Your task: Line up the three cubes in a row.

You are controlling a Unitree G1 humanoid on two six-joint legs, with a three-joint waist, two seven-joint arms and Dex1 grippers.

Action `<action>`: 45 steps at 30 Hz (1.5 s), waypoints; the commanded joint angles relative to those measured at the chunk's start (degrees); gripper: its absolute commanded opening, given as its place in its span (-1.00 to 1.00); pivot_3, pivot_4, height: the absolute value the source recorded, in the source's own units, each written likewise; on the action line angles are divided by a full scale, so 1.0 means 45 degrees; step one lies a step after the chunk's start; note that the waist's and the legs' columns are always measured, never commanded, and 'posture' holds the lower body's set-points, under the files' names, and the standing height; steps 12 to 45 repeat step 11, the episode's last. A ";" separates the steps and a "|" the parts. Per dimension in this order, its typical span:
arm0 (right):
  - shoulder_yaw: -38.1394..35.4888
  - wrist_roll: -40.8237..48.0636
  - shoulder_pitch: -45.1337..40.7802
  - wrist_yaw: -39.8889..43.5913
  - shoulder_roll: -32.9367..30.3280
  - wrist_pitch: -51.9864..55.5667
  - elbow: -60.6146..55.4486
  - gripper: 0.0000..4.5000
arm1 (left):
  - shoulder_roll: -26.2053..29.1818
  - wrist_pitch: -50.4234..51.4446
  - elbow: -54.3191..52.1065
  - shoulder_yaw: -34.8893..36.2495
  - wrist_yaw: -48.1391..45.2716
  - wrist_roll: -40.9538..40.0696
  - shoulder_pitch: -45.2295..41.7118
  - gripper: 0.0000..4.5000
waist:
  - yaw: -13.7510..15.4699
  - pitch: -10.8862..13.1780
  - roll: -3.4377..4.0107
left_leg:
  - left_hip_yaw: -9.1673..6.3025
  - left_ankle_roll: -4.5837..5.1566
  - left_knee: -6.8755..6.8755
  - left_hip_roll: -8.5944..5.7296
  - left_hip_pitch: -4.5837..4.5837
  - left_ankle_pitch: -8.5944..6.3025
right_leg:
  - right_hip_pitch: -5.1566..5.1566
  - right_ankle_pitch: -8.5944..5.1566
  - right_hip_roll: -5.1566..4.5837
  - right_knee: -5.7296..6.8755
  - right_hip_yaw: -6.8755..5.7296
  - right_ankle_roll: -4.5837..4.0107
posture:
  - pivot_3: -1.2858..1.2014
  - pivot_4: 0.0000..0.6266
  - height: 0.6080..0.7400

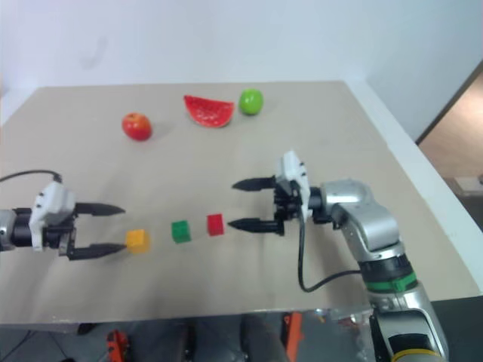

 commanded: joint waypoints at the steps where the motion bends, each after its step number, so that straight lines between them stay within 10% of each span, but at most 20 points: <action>1: -0.0786 -0.0006 -0.0309 -0.0583 0.0009 -0.0412 0.0199 1.00 | -0.1341 0.1087 -0.2349 0.0385 0.3027 -0.0804 -0.0349 0.99 | 0.0034 0.0001 0.0005 | -0.0003 0.0000 0.0000 -0.0013 0.0009 0.0000 | 0.0014 0.0000 -0.0016 -0.0002 0.0000 0.0003 | 0.03 -0.52 1.00; 10: -0.1083 -0.1130 0.0149 -0.1301 -0.0046 -0.2247 0.1347 1.00 | -0.5790 0.1800 -0.4467 -0.1757 0.8984 0.0730 -0.0186 0.99 | -0.0005 0.0001 -0.0010 | 0.0021 -0.0007 0.0033 -0.0051 0.0068 0.0006 | 0.0070 0.0045 -0.0027 -0.0009 0.0064 0.0060 | 0.03 -0.52 1.00; 45: -0.1107 -0.1165 0.0352 -0.1313 -0.0073 -0.2301 0.1276 1.00 | -0.5813 0.1589 -0.4414 -0.2013 0.9096 0.1148 0.0005 0.99 | -0.0005 0.0001 -0.0010 | 0.0022 -0.0007 0.0028 -0.0049 0.0072 0.0006 | 0.0071 0.0043 -0.0023 -0.0007 0.0067 0.0056 | 0.03 -0.52 1.00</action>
